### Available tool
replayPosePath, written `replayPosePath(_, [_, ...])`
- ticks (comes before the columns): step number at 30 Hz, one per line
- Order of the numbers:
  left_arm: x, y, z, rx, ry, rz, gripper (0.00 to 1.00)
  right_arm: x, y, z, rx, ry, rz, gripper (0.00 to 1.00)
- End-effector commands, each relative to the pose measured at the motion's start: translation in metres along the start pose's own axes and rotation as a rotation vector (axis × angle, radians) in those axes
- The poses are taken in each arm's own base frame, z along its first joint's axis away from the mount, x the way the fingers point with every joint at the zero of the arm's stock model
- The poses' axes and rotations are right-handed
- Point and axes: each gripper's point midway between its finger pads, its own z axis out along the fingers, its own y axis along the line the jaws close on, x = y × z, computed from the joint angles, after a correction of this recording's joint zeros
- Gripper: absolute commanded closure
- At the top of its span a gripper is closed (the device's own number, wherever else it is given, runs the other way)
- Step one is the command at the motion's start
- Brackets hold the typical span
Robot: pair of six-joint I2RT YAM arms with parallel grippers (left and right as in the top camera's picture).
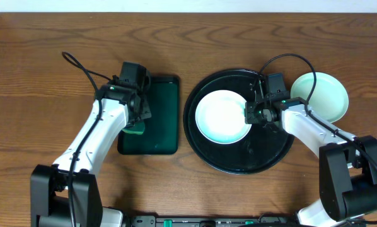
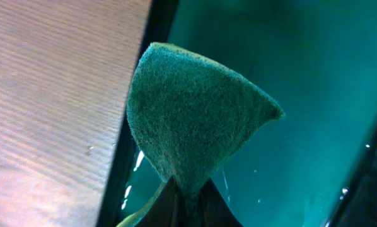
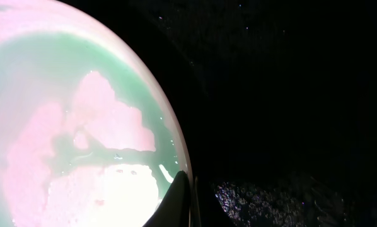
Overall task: Clean dirty plates on tray and stack at the side
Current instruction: 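Release the sponge and retract the left gripper to the left side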
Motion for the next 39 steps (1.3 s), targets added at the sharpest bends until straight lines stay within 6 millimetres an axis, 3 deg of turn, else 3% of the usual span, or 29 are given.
replayPosePath(1, [0.010,-0.004,0.011,0.039,0.024,-0.042,0.93,0.008,0.010,0.004,-0.033,0.024,-0.025,0.99])
replayPosePath(12, [0.020,-0.008,0.029,0.073,0.020,-0.044,0.92,0.008,0.010,0.004,-0.033,0.024,-0.026,0.99])
replayPosePath(15, [0.020,-0.008,0.029,0.074,0.019,-0.045,0.47,0.008,0.010,0.004,-0.033,0.024,-0.026,0.99])
replayPosePath(18, [0.016,-0.009,0.024,0.079,0.010,-0.045,0.36,0.008,0.010,0.004,-0.033,0.024,-0.026,0.99])
replayPosePath(22, [0.000,-0.013,0.000,0.099,-0.029,-0.046,0.31,0.008,0.010,0.004,-0.033,0.024,-0.025,0.99])
replayPosePath(29, [-0.037,-0.008,-0.069,0.161,-0.171,-0.092,0.23,0.008,0.010,0.004,-0.032,0.024,-0.026,0.99])
replayPosePath(34, [-0.058,0.034,-0.110,0.160,-0.277,-0.213,0.20,0.008,0.010,0.004,-0.033,0.024,-0.026,0.99])
replayPosePath(39, [-0.065,0.086,-0.126,0.115,-0.337,-0.355,0.19,0.008,0.010,0.004,-0.033,0.024,-0.025,0.99])
